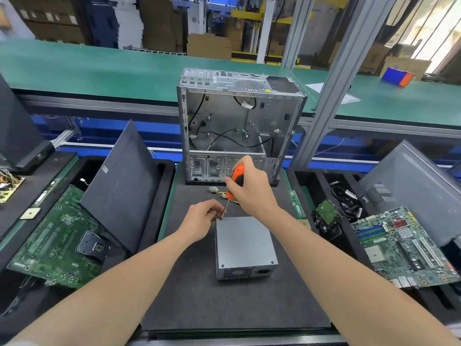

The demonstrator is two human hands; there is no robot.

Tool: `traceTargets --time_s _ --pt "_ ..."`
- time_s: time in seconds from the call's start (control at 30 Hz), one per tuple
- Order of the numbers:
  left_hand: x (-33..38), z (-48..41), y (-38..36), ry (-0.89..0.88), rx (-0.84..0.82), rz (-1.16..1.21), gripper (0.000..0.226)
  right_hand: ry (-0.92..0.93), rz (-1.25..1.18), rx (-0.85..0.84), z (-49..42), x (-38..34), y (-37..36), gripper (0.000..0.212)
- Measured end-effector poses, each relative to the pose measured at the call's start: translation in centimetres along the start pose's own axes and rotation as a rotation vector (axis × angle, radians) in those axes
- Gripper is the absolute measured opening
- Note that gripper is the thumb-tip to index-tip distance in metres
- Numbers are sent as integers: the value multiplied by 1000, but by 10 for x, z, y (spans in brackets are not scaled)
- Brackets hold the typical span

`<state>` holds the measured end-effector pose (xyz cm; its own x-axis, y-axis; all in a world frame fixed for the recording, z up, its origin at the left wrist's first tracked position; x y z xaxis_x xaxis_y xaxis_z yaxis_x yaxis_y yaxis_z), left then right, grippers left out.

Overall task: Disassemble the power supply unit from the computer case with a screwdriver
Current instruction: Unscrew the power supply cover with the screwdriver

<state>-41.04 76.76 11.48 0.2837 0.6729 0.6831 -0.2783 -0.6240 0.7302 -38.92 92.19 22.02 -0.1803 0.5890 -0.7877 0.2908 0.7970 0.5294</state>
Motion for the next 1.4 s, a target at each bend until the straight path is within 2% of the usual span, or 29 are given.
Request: traceTargets --time_s 1.03,1.4 --pt "-7 1 -5 -6 5 23 37 10 -10 -33 1 -8 -2 29" --pt "-10 -2 -5 -25 -11 15 36 8 27 -172 -9 -17 0 32"
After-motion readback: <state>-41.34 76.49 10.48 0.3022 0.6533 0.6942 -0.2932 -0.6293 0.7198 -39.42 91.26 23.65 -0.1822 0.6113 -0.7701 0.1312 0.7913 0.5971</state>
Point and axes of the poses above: each hand's wrist, its own z-axis away from the middle knuckle, its own y-axis out of the back of the hand, x = y × z, the point moved 5 cm from there along -z, towards the middle knuckle, and after that the axes turned 13 degrees about -z, right-handed, at the moved point
